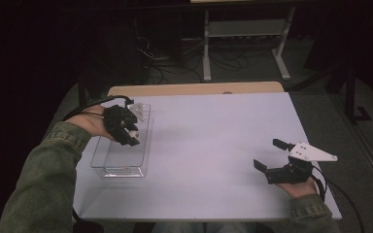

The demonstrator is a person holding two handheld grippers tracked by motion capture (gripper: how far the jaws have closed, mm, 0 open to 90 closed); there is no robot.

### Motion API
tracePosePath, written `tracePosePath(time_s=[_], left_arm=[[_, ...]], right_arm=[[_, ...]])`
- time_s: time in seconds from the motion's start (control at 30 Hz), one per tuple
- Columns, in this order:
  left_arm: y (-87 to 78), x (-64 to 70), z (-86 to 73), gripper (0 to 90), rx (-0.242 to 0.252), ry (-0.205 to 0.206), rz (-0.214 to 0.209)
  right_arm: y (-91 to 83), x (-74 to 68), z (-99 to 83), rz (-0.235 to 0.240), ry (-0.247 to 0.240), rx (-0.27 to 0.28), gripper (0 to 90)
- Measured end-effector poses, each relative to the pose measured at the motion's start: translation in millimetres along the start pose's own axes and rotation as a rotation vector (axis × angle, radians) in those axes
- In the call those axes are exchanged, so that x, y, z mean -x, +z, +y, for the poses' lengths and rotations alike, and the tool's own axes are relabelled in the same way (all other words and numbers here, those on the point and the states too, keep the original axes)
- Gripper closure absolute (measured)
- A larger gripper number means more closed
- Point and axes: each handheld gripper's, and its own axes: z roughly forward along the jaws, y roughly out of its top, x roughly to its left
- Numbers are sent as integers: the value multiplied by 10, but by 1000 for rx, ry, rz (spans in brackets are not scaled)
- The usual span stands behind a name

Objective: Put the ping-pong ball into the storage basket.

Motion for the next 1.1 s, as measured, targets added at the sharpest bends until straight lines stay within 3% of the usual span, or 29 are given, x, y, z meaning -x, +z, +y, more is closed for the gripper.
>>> tracePosePath(time_s=[0.27,0.5,1.1], left_arm=[[160,9,-75,505,-5,-7,-19],[301,-17,-190,505,8,-50,-41],[502,11,-299,505,5,-67,-52]], right_arm=[[3,-2,-5,2,0,-6,0],[2,-4,-13,3,2,-9,0],[-3,-15,-17,4,-2,-16,0]])
